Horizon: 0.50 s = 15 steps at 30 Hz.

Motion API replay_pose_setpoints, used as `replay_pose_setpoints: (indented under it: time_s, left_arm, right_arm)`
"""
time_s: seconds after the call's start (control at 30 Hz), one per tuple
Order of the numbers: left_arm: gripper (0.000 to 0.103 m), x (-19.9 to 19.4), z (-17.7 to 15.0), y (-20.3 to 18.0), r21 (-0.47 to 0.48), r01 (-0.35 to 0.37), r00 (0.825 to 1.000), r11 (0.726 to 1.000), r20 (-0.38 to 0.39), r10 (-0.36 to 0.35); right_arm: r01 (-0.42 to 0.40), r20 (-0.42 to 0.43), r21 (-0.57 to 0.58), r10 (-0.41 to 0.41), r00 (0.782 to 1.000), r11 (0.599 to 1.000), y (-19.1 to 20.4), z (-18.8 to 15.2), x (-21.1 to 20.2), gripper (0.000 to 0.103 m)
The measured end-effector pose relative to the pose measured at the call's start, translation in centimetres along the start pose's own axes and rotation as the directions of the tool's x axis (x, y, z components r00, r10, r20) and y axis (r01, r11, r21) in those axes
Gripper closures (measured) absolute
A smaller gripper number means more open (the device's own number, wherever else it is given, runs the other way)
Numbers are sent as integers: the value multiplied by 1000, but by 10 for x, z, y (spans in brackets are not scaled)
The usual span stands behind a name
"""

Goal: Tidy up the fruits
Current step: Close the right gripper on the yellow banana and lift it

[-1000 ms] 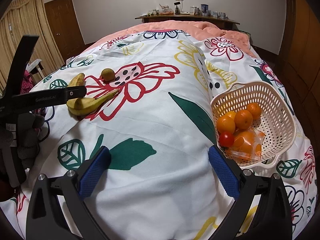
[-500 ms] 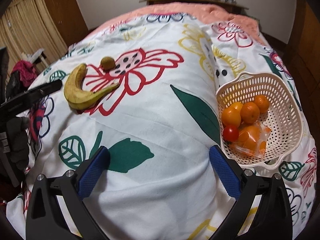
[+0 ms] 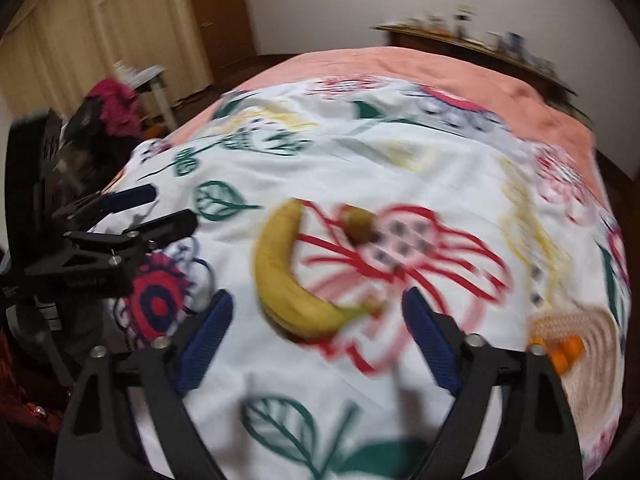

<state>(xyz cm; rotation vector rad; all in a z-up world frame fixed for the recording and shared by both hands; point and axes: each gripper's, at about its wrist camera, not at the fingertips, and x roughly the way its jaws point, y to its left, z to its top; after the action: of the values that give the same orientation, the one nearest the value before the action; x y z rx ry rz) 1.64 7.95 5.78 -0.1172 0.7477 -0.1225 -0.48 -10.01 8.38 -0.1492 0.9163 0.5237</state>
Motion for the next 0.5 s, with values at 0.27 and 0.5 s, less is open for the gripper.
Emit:
replay_pose_setpoints:
  time_s: [0.27,0.5]
  left_arm:
    - [3,-5,5,17,-24,-11,1000,1000,20,12]
    - [3,1,9,21,-31,-14,1000,999,15,14]
  right_arm:
    - [-108,-107,-49,102,989,993,17,18,51,55]
    - [-116,-159,-71,104,982,991,16,18,72,61]
